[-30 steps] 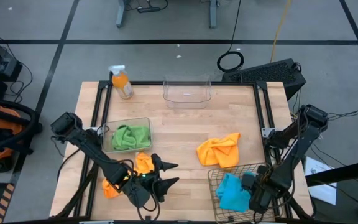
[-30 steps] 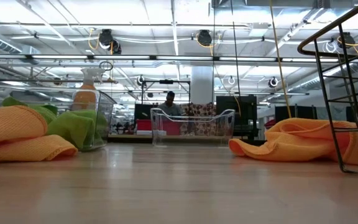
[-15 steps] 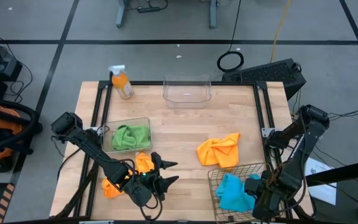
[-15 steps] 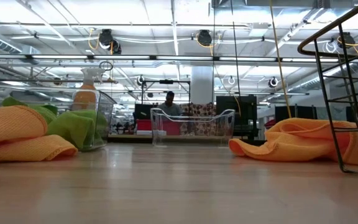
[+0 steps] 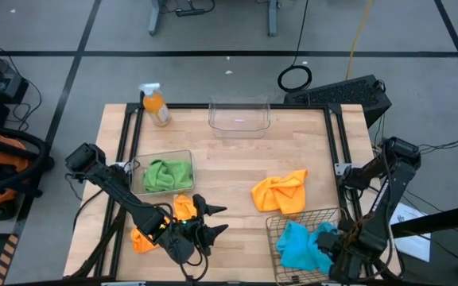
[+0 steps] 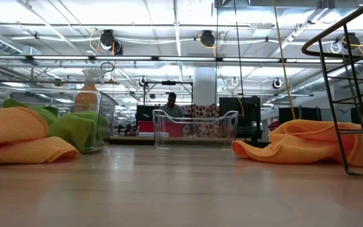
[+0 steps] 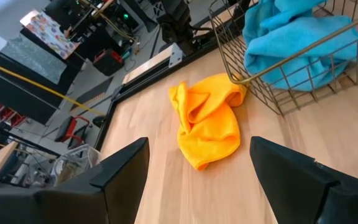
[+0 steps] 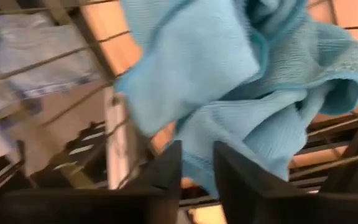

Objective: Sort microfiber towel by color & place in baskets
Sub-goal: Put the blue microfiber towel into the wire basket, then put the bottom left orange microfiber towel into the top transparent bin

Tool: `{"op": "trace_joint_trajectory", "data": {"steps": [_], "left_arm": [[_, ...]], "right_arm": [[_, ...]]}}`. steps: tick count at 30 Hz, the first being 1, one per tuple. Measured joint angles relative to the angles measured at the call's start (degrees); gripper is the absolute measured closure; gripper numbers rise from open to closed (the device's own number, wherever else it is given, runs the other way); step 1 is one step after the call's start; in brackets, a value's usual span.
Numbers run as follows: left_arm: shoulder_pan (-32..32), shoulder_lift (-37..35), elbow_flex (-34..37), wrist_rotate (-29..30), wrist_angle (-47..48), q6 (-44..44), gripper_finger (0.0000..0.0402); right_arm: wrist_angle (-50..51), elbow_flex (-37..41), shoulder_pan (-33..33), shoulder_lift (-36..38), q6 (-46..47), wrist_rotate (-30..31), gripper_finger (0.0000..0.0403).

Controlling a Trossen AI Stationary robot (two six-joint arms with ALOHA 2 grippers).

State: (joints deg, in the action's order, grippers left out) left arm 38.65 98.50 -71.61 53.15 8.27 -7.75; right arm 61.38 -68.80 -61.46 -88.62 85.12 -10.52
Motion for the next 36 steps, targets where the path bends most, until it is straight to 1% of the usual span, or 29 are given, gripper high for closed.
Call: {"op": "trace_joint_trajectory", "data": {"steps": [2, 4, 5, 8, 12, 15, 19, 23, 27, 32, 36], "left_arm": [[0.0, 0.0, 0.0, 0.0, 0.2, 0.0, 0.0116], [0.0, 0.0, 0.0, 0.0, 0.2, 1.0, 0.0116], [0.0, 0.0, 0.0, 0.0, 0.3, 1.5, 0.0116], [0.1, 0.0, 0.0, 0.0, 0.4, 1.5, 0.0116], [0.1, 0.0, 0.0, -0.4, 1.5, 3.1, 0.0116], [0.1, 0.0, 0.0, -0.5, 4.9, 7.7, 0.0116], [0.1, 0.0, 0.0, -3.0, 13.6, 17.5, 0.0116], [0.2, 0.0, 0.0, -5.4, 20.4, 27.4, 0.0116], [0.9, 0.0, 0.0, -8.5, 24.6, 35.1, 0.0116], [2.9, 0.0, 0.0, -11.3, 29.1, 43.0, 0.0116], [4.7, 0.0, 0.0, -12.3, 34.1, 50.3, 0.0116]], "right_arm": [[-0.9, 2.1, 0.0, -0.2, -0.4, 0.0, 0.0371], [-3.5, 4.7, 0.3, -0.1, -1.2, -0.1, 0.0394], [-5.1, 5.9, 0.5, -0.1, -1.7, -0.2, 0.0395], [-8.6, 8.5, 1.3, -0.2, -3.3, -0.4, 0.038], [-7.7, 8.6, 2.3, -0.2, -3.7, -2.1, 0.0368], [-7.2, 6.6, 2.3, -0.2, -3.3, -4.7, 0.0364], [-6.7, 1.8, 2.1, -0.1, -3.1, -4.4, 0.0358], [-5.0, -2.4, 2.1, -0.1, -4.2, -0.4, 0.0348], [-1.4, -5.2, 2.1, -0.1, -6.9, 3.5, 0.0341], [4.2, -5.8, 2.6, -0.1, -12.9, 6.6, 0.0339], [8.5, -5.8, 3.8, -0.1, -18.2, 12.0, 0.0339]]}}
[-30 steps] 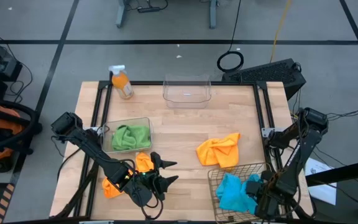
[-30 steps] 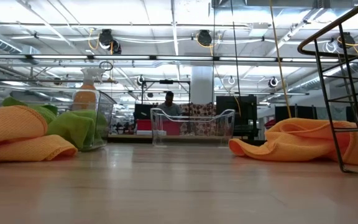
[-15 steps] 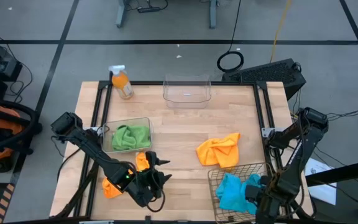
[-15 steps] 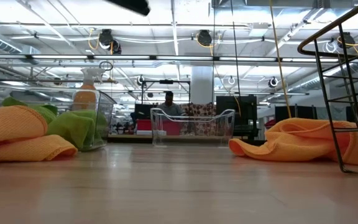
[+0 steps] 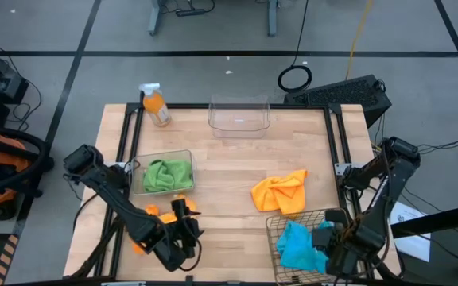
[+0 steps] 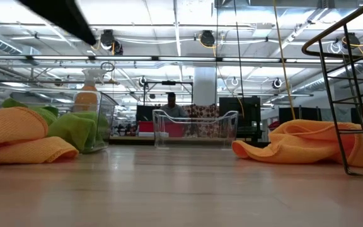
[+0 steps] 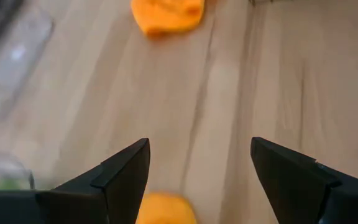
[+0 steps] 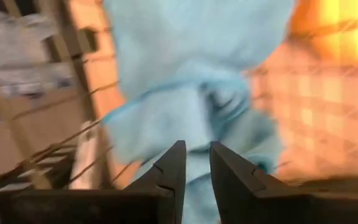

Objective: Sort microfiber towel by color & place in baskets
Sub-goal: Put the bottom left orange microfiber towel into the top transparent bin

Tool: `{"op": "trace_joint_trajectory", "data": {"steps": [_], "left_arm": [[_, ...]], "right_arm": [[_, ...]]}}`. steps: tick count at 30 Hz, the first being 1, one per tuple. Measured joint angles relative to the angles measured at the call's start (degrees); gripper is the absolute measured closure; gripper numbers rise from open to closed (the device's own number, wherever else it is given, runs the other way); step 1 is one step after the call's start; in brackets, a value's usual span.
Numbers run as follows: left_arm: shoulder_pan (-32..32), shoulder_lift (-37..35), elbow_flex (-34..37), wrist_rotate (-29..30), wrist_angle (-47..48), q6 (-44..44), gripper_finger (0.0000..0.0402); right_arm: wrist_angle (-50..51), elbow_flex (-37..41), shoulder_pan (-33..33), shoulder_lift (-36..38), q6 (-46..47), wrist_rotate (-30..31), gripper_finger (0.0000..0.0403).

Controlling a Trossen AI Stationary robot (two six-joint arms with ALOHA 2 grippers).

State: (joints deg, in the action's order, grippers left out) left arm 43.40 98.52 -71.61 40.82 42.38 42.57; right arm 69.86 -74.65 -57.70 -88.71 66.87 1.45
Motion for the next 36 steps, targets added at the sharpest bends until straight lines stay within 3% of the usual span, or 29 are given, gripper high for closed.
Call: {"op": "trace_joint_trajectory", "data": {"steps": [7, 10, 21, 26, 30, 36], "left_arm": [[3.5, 0.0, 0.0, -9.4, 15.9, 21.3, 0.0116], [6.1, 0.0, 0.1, -11.5, 19.2, 28.3, 0.0116], [14.2, 0.1, 9.3, -16.3, 15.3, 40.4, 0.0116], [14.7, 0.1, 14.8, -18.6, 8.8, 40.5, 0.0119], [13.6, 0.0, 20.0, -20.9, 2.0, 39.5, 0.0156], [13.1, -0.3, 23.6, -20.1, -3.6, 38.5, 0.0272]], "right_arm": [[-3.1, 0.0, 1.9, 0.0, -13.3, 18.0, 0.0339], [-5.9, 0.0, 2.5, 0.0, -18.1, 22.2, 0.0339], [-9.0, 0.0, 4.7, 0.0, -24.7, 24.1, 0.0339], [-9.3, 0.0, 5.5, 0.0, -26.4, 24.1, 0.0339], [-10.7, 0.0, 6.2, 0.0, -28.2, 24.1, 0.0339], [-15.1, 0.0, 7.3, 0.0, -32.3, 24.1, 0.0339]]}}
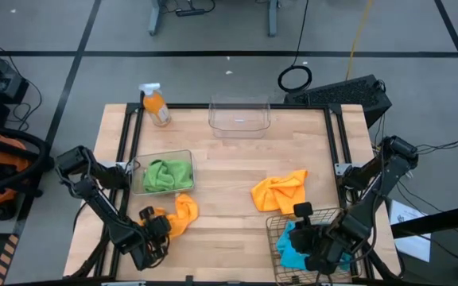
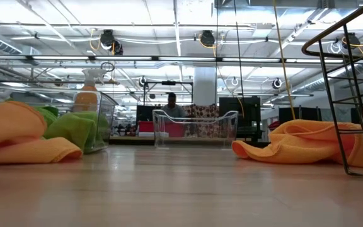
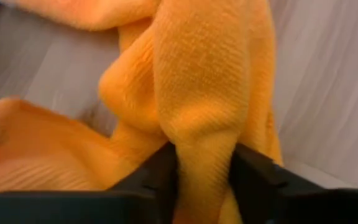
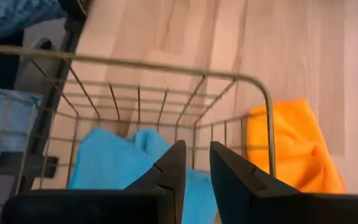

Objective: Sort microfiber towel by color & place in baskets
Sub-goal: Put the bottom left orange microfiber towel into the top transparent bin

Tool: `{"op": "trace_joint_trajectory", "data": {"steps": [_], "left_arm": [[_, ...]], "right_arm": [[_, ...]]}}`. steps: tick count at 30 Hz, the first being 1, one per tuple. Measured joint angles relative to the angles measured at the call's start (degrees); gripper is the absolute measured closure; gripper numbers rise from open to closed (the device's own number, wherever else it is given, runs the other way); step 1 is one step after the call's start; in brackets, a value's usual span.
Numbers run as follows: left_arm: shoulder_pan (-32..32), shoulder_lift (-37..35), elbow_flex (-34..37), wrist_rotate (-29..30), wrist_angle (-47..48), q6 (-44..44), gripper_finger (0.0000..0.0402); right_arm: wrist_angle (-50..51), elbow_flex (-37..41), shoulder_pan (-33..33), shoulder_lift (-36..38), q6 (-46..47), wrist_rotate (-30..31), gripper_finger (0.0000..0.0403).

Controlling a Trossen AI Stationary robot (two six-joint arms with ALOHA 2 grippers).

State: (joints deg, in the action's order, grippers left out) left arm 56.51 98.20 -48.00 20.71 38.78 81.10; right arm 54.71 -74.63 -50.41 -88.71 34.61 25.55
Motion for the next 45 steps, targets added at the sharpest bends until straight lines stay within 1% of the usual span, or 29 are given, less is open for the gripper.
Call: {"op": "trace_joint_trajectory", "data": {"steps": [4, 5, 6, 9, 13, 15, 17, 19, 21, 25, 27, 30, 33, 36, 38, 40, 42, 45], "left_arm": [[0.0, 0.2, -0.4, 3.2, -1.2, -3.1, 0.036], [0.0, 0.3, -0.8, 5.2, -0.9, -3.6, 0.0377], [0.0, 0.5, -1.3, 7.0, -0.6, -3.9, 0.0385], [0.0, 0.6, -3.1, 12.0, -0.2, -6.3, 0.0378], [-0.4, 0.6, -6.5, 18.4, 0.1, -13.6, 0.0371], [-0.8, 0.5, -8.9, 24.3, -0.4, -18.2, 0.037], [-1.1, 0.4, -11.1, 31.8, -0.7, -22.5, 0.037], [-1.8, 0.4, -13.2, 38.2, -0.9, -26.8, 0.037], [-2.8, 0.4, -15.4, 41.6, -0.9, -31.3, 0.037], [-6.1, 0.3, -18.9, 42.2, -0.9, -40.2, 0.0369], [-8.0, 0.3, -20.8, 40.8, -1.1, -44.3, 0.0369], [-10.7, 0.3, -23.0, 39.7, -2.3, -51.3, 0.0369], [-13.4, 0.3, -25.3, 38.0, -7.9, -61.1, 0.0369], [-16.0, 0.3, -26.9, 35.3, -15.6, -72.2, 0.0369], [-17.5, 0.3, -28.3, 34.5, -20.5, -77.8, 0.0369], [-19.0, 0.3, -29.6, 36.1, -23.6, -80.2, 0.0369], [-20.0, 0.1, -30.5, 41.1, -24.4, -80.6, 0.0369], [-21.1, -1.4, -30.7, 46.7, -25.1, -80.4, 0.0369]], "right_arm": [[-2.6, 0.0, 1.0, 0.0, -3.7, 0.1, 0.0339], [-3.3, 0.0, 1.3, 0.0, -4.6, 0.2, 0.0339], [-3.9, 0.0, 1.6, 0.0, -5.5, 0.4, 0.0339], [-5.2, 0.0, 2.6, 0.0, -6.8, 1.6, 0.0339], [-6.1, 0.0, 3.8, 0.0, -7.3, 1.6, 0.0339], [-6.8, 0.0, 4.3, 0.0, -7.6, 1.7, 0.0339], [-7.8, 0.0, 4.8, 0.0, -8.3, 2.3, 0.0339], [-9.2, 0.0, 5.2, 0.0, -9.3, 5.1, 0.0339], [-10.4, 0.0, 5.4, 0.0, -11.2, 7.8, 0.0339], [-12.5, 0.0, 5.4, 0.0, -17.8, 11.2, 0.0339], [-14.3, 0.0, 5.4, 0.0, -21.6, 12.3, 0.0338], [-17.6, 0.0, 5.6, 0.0, -26.3, 16.3, 0.0328], [-21.0, 0.0, 6.8, 0.0, -29.9, 18.6, 0.0307], [-23.7, 0.0, 8.6, 0.0, -31.9, 19.4, 0.0275], [-25.1, 0.0, 9.9, -0.4, -33.3, 19.5, 0.0251], [-25.6, 0.0, 10.6, -0.9, -34.8, 19.5, 0.0226], [-26.2, 0.0, 10.9, -1.1, -36.3, 20.4, 0.0203], [-28.2, 0.0, 11.0, -1.1, -39.1, 25.5, 0.0171]]}}
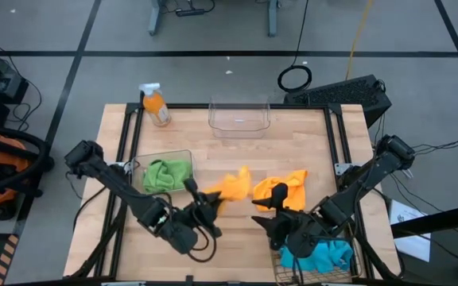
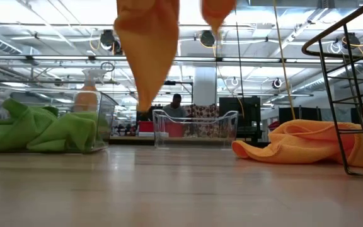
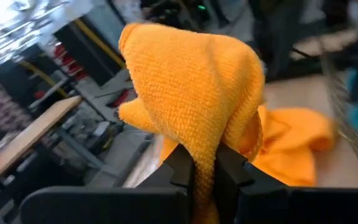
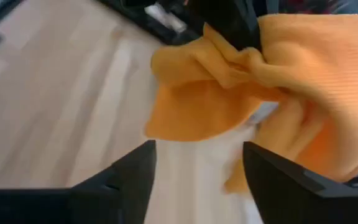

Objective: Sort microfiber towel by color & place in baskets
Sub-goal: Put the bottom left orange microfiber towel into the top transparent bin

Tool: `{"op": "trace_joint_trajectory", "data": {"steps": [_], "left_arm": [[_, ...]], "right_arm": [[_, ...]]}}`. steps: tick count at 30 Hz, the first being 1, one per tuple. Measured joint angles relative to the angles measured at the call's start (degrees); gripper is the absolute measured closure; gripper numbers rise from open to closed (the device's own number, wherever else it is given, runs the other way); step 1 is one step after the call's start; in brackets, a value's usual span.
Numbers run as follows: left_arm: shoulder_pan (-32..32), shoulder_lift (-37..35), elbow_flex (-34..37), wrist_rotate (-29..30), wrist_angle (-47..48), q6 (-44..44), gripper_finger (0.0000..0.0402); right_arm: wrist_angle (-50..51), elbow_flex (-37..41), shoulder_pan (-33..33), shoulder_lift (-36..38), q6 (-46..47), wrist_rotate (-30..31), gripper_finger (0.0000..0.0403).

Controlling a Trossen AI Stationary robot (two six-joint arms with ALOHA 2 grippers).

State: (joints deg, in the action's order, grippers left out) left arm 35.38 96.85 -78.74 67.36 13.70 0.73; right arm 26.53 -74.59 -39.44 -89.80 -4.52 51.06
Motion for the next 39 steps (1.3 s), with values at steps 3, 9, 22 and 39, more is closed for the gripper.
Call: {"op": "trace_joint_trajectory", "data": {"steps": [3, 9, 22, 39], "left_arm": [[-1.1, -1.0, 0.0, 2.1, -0.1, 1.4, 0.0369], [-3.0, -0.7, 0.0, 0.2, 0.1, 2.4, 0.0369], [-0.5, 0.1, 0.1, -8.5, -3.5, -3.8, 0.0368], [2.4, 0.1, 0.1, -15.8, -4.3, -8.6, 0.0368]], "right_arm": [[-4.0, 0.0, 0.0, 0.0, -4.9, 4.2, 0.0146], [-12.2, 0.0, 2.3, -0.8, -8.0, 4.1, 0.0109], [-26.9, 0.0, 10.0, -10.2, -9.9, -5.7, 0.0092], [-31.5, 0.0, 10.5, -12.3, -12.0, -9.5, 0.0314]]}}
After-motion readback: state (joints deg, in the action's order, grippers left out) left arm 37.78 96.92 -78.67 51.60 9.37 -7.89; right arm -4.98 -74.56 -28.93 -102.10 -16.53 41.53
